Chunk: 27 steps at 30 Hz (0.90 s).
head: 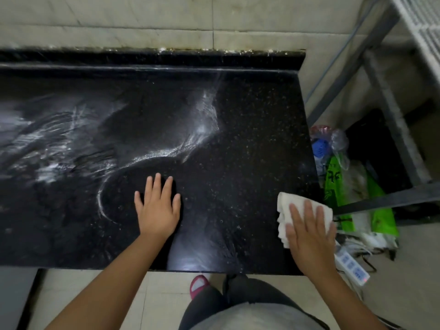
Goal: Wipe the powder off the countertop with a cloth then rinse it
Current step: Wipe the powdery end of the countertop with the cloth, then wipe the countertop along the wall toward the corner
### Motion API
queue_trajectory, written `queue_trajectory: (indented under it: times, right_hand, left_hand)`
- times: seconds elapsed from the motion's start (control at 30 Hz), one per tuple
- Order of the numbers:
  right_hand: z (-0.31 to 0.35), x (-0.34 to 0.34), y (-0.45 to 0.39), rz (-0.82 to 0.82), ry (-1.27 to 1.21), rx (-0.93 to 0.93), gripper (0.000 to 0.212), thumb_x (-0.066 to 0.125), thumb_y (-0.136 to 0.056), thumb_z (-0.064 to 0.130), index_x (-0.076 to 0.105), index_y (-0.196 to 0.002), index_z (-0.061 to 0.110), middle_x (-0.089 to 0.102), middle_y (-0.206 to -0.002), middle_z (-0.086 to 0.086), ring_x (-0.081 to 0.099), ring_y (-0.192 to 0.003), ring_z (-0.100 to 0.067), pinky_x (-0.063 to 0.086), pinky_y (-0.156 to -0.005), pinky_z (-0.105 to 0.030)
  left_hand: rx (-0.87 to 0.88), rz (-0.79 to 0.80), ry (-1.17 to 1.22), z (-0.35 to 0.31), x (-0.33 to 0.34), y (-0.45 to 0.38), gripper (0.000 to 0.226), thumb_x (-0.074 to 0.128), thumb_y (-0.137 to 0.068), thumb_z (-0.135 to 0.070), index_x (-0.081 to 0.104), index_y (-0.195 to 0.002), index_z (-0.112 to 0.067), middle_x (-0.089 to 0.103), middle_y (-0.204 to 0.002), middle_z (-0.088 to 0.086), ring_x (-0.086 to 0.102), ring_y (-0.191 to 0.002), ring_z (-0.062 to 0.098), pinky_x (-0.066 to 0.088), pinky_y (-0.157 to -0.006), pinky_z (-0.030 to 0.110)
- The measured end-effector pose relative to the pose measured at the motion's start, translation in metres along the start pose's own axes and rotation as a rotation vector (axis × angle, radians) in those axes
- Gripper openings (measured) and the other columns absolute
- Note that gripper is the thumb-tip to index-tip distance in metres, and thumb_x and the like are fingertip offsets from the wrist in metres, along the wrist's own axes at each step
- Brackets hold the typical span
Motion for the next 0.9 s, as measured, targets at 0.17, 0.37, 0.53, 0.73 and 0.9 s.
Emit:
queue_trajectory:
  times: [0.17,0.37,0.53,0.73,0.9]
  right_hand:
    - [0.005,-0.028,-0.064,-0.006,-0.035,0.147,0.052,0.011,-0.099,0.042,0.001,-0.148,0.029,-0.009,-0.157,-0.002,-0.010,-0.144,-0.025,-0.001,-0.114,-0.049]
    - [0.088,-0.046,-0.137,0.068,0.038,-0.052,0.052,0.011,-0.100,0.039,-0.006,-0.148,0.027,-0.016,-0.156,-0.004,-0.015,-0.143,-0.028,-0.007,-0.113,-0.053]
    - [0.187,-0.038,-0.154,0.143,0.113,-0.365,0.052,0.012,-0.100,0.039,-0.004,-0.148,0.028,-0.016,-0.156,-0.003,-0.016,-0.142,-0.027,-0.008,-0.111,-0.055]
    - [0.209,-0.006,-0.077,0.107,0.231,-0.672,0.058,0.009,-0.093,0.046,0.023,-0.146,0.026,0.012,-0.156,-0.008,0.011,-0.143,-0.032,0.007,-0.111,-0.057]
    - [0.124,0.005,-0.053,0.127,0.248,-0.663,0.053,-0.001,-0.097,0.046,0.039,-0.128,0.029,0.035,-0.139,0.001,0.030,-0.129,-0.026,0.007,-0.108,-0.043]
  left_hand:
    - [-0.073,-0.049,-0.004,0.016,-0.002,0.003,0.061,0.020,-0.088,-0.042,0.033,-0.141,-0.016,0.021,-0.153,0.006,0.009,-0.143,0.020,-0.002,-0.111,0.049]
    - [-0.134,-0.003,-0.039,0.023,0.003,0.001,0.087,-0.011,-0.070,-0.056,0.016,-0.146,-0.024,0.004,-0.156,0.000,-0.004,-0.143,0.014,-0.008,-0.112,0.043]
    - [-0.158,-0.020,-0.008,0.028,0.002,0.001,0.089,-0.010,-0.069,-0.056,0.017,-0.146,-0.020,0.005,-0.155,0.000,-0.003,-0.142,0.013,-0.010,-0.112,0.040]
    - [-0.152,-0.009,-0.004,0.029,0.002,-0.001,0.087,-0.009,-0.070,-0.055,0.017,-0.146,-0.021,0.005,-0.156,-0.001,-0.004,-0.142,0.012,-0.010,-0.112,0.040]
    - [-0.137,-0.026,0.006,0.029,0.001,-0.002,0.083,0.000,-0.075,-0.052,0.031,-0.142,-0.015,0.020,-0.152,0.006,0.007,-0.140,0.014,0.001,-0.113,0.046]
Point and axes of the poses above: each hand's wrist, its own y-axis away from the middle knuckle, its own x-axis out of the palm, z = x × y, the point moved 8 cm from there along -y, towards the middle knuckle
